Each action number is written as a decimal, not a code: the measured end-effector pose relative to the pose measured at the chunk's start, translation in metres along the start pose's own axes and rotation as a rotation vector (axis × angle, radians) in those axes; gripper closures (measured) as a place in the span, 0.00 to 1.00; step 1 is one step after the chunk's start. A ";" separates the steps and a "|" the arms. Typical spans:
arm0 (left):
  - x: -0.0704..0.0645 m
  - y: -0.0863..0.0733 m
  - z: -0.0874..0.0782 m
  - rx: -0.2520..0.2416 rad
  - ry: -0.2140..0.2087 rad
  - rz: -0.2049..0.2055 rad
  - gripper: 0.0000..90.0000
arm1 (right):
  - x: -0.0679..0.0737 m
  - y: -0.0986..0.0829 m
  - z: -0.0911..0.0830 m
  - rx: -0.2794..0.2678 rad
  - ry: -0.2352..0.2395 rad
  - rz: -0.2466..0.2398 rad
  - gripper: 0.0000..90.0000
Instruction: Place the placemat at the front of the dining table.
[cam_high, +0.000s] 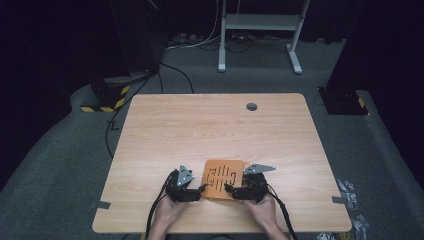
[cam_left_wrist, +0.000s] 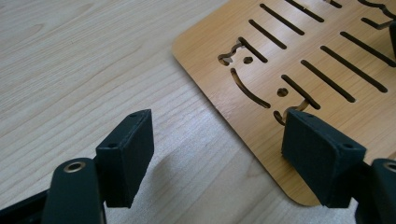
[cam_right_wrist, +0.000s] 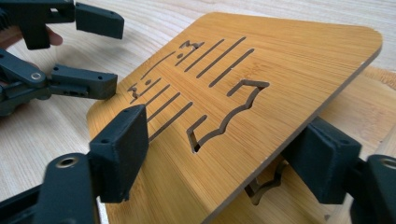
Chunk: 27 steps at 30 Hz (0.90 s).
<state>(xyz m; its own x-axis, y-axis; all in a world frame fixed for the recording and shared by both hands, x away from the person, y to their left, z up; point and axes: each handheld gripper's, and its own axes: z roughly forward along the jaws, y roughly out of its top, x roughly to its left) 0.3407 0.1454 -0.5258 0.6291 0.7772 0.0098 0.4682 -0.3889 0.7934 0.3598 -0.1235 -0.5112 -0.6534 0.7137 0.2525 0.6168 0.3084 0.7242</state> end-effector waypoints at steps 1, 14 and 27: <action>0.000 0.000 0.000 -0.001 -0.001 -0.001 0.28 | 0.000 0.000 -0.001 -0.011 0.003 0.000 0.30; -0.001 0.000 -0.001 -0.015 0.016 0.003 0.30 | 0.005 0.007 -0.013 -0.071 0.039 -0.004 0.37; -0.006 0.006 0.008 0.034 0.014 -0.017 0.33 | 0.011 0.017 -0.019 -0.112 0.045 -0.015 0.39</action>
<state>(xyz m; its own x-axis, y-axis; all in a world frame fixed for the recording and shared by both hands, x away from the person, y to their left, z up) 0.3450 0.1346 -0.5263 0.6122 0.7907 0.0055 0.4997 -0.3922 0.7723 0.3547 -0.1224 -0.4836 -0.6831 0.6795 0.2677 0.5552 0.2452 0.7947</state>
